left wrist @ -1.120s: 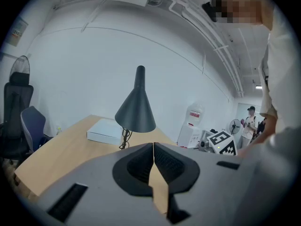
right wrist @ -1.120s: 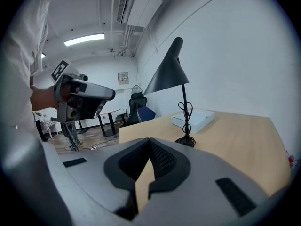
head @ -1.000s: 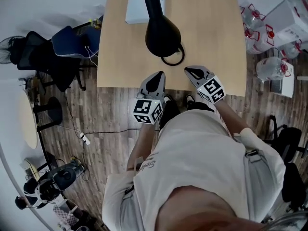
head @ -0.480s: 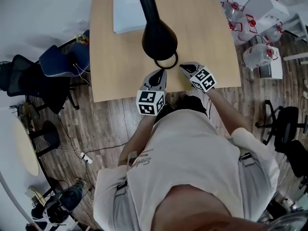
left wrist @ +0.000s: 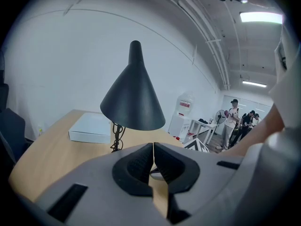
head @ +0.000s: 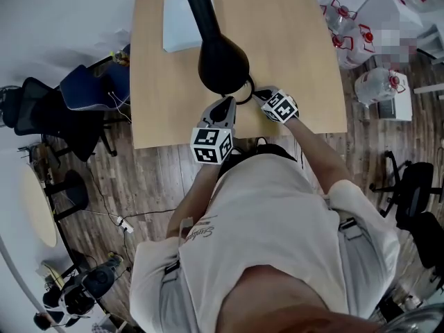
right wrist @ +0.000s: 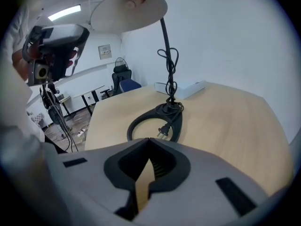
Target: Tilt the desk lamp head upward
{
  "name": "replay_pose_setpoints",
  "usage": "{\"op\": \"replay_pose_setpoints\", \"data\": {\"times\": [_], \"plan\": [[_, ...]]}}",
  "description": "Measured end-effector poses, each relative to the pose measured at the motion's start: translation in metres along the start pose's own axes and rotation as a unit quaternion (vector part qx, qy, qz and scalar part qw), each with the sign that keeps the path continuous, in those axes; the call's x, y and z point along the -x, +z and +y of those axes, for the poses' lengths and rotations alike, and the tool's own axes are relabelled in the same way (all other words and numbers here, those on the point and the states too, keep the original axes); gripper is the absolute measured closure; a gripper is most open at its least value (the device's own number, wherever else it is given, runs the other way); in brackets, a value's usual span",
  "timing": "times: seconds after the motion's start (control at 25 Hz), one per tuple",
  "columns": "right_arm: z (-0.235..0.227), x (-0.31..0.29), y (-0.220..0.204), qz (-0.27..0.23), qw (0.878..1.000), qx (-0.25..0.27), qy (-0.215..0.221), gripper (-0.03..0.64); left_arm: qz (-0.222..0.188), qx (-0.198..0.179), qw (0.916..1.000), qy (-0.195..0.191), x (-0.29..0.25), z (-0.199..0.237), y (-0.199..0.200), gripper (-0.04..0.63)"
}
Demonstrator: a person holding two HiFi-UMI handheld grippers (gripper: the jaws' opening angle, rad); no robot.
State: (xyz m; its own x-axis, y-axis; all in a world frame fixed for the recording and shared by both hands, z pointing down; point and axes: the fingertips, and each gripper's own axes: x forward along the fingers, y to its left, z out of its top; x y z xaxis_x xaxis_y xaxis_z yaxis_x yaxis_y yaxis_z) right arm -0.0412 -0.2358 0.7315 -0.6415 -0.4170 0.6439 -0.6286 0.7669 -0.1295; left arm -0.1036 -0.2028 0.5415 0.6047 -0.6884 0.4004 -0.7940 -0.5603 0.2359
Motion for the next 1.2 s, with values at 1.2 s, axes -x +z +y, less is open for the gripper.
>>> {"op": "replay_pose_setpoints", "data": {"times": [1.2], "plan": [[-0.015, -0.036, -0.021, 0.068, 0.995, -0.011, 0.078, 0.621, -0.044, 0.004, 0.9979, 0.048, -0.019, 0.000, 0.020, 0.578]]}}
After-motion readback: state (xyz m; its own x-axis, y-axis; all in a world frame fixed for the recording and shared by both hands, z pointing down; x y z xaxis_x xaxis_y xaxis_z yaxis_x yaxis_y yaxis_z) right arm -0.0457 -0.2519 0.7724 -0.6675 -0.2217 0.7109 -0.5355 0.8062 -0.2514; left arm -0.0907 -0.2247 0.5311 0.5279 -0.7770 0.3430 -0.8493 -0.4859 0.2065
